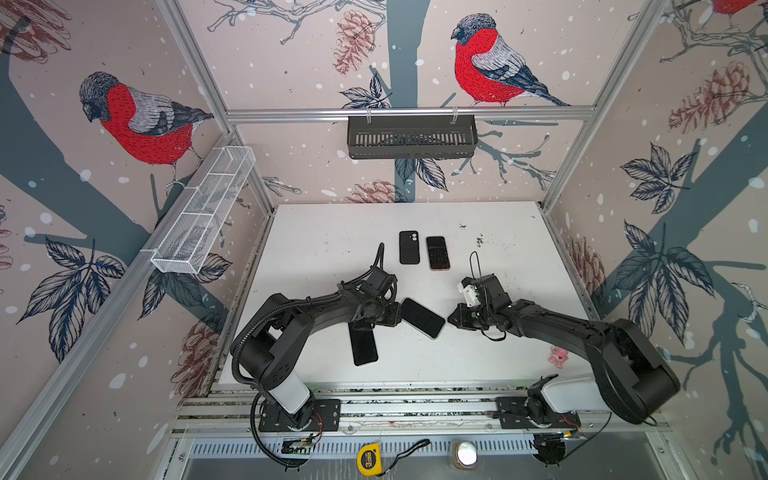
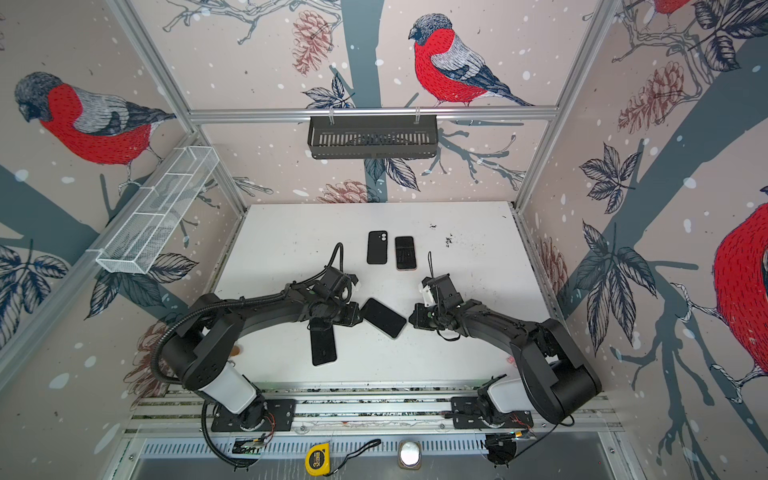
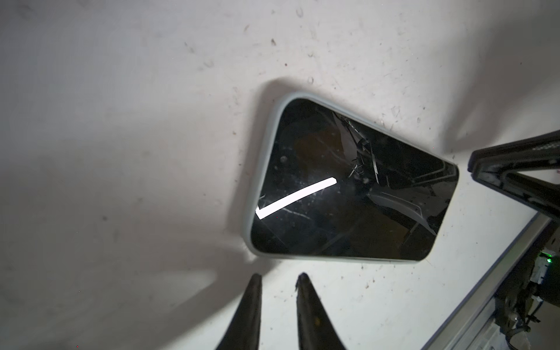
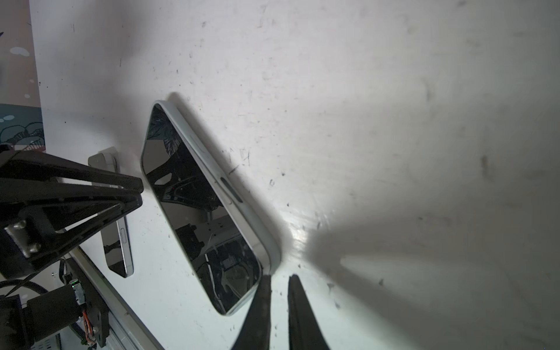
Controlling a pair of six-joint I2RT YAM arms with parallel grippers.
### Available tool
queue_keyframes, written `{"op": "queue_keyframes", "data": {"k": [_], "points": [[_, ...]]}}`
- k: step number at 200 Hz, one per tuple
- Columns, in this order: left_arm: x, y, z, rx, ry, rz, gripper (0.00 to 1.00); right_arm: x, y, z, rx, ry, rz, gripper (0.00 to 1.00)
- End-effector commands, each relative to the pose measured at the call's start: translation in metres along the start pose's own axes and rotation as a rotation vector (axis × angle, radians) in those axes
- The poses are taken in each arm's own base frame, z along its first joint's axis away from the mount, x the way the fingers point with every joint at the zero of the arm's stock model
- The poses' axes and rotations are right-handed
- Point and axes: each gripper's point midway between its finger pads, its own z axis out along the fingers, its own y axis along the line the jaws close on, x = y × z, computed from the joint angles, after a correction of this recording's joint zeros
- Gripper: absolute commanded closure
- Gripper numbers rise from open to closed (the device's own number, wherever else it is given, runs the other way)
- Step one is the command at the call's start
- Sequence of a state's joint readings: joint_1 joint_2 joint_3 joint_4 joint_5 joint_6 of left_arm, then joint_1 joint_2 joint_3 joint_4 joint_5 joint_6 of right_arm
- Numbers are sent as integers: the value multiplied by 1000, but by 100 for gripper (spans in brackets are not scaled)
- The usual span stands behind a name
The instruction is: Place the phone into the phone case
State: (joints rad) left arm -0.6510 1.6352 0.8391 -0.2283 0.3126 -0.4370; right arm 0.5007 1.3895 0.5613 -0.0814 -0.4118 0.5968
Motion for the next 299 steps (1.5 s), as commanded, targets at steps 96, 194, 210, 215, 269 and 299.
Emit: {"op": "queue_keyframes", "data": {"k": [96, 194, 210, 215, 269, 299], "points": [[-17, 9, -1, -66, 14, 23, 70, 4, 7, 8, -5, 32, -21, 81], [-17, 12, -19, -53, 2, 15, 69, -2, 35, -10, -34, -25, -49, 80], [-15, 8, -18, -25, 0, 8, 72, -11, 17, -8, -16, -27, -28, 80], [-12, 8, -17, -18, 3, 3, 73, -13, 13, -6, -13, -25, -22, 80], [18, 9, -1, 59, 34, -45, 73, -9, 3, 20, -53, 48, 12, 82], [20, 9, 4, 63, 37, -53, 73, 4, 14, 21, -69, 58, -8, 83]]}}
